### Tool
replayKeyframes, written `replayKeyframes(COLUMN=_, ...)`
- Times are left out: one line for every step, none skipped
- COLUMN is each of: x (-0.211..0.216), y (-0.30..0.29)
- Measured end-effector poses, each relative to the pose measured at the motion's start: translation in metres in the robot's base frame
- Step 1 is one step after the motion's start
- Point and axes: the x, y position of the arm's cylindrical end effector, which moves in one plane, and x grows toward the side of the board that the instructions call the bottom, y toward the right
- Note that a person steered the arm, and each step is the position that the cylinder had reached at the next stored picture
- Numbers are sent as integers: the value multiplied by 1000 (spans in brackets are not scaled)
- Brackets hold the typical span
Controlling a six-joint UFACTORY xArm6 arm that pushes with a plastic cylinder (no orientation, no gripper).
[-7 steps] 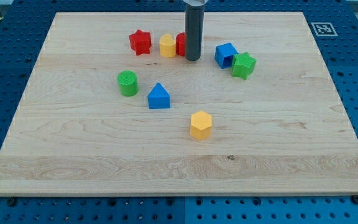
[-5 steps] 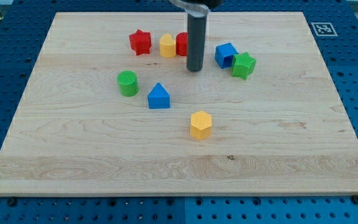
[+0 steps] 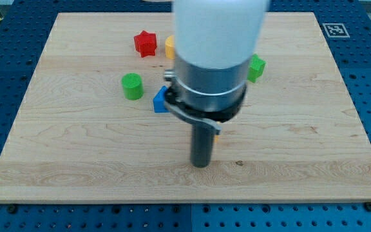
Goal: Move yellow hexagon to the center
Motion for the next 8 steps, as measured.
replayKeyframes(x=0, y=-1)
replayKeyframes(x=-11, y=-2)
replayKeyframes(x=-15, y=-2)
replayKeyframes(x=-20, y=0)
replayKeyframes(x=-25, y=10)
replayKeyframes(x=-27, y=29)
replayKeyframes(x=-32, y=46)
replayKeyframes(x=-49, y=43)
